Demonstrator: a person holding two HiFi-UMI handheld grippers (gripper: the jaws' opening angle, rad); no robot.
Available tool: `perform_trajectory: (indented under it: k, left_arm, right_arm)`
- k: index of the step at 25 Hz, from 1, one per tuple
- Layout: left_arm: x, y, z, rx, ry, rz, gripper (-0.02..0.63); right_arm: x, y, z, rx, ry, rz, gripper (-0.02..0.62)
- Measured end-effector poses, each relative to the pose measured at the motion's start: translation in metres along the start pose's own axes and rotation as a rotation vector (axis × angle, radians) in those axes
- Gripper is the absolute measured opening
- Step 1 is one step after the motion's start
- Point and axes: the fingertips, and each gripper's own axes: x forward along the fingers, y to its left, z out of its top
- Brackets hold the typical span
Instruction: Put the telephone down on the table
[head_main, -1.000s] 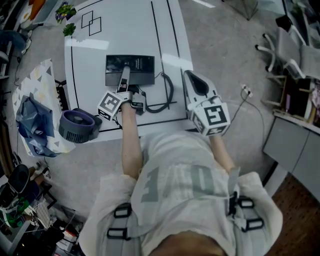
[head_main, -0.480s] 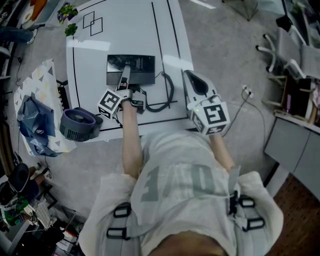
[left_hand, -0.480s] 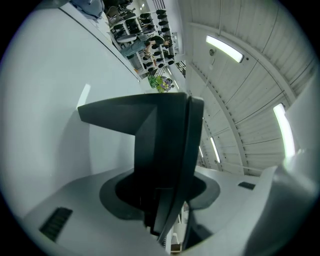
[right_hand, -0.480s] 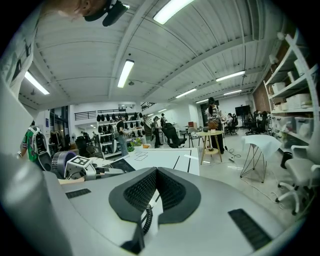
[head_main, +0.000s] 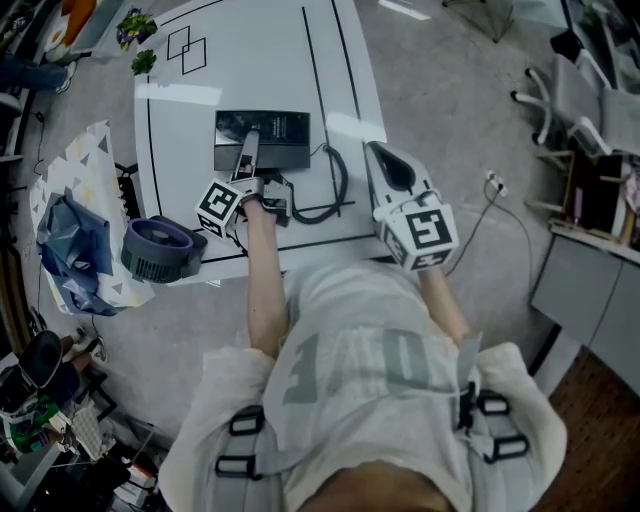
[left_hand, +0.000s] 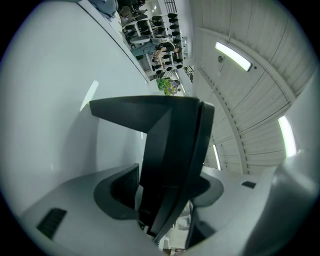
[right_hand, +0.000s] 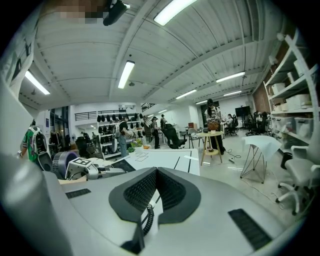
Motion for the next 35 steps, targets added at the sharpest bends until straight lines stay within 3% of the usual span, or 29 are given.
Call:
perform_trajectory:
  k: [3,8,23,31,35]
  left_arm:
    - [-0.002,0.0,0.002,-0.003,-0.017,0.01,0.256]
    - [-0.005,-0.002,-0.006,0.028,0.024,0.011,0.265]
    - [-0.04,0.004,-0.006,0.055,-0.003,0.032,0.265]
    - [-0.064,-0.018,0.024,0.158,-0.072,0.039,0.265]
    - [-0.073,-0.028,0.031,0.27,-0.087,0.116,0.265]
  right_arm:
    - [-0.002,0.001,-0.001,0.001,0.0,0.0,0.006]
    - [-0.005,0.003,0.0,0.0,0.0,0.003,0.008]
    - [-0.018,0.017,-0.006,-0.005,-0.021,0.037,0.006]
    - [-0.023,0.028,-0.001,-0.017,-0.043,0.058,0.006]
    - [-0.023,0.031,0.001,-0.019,-0.055,0.061,0.008]
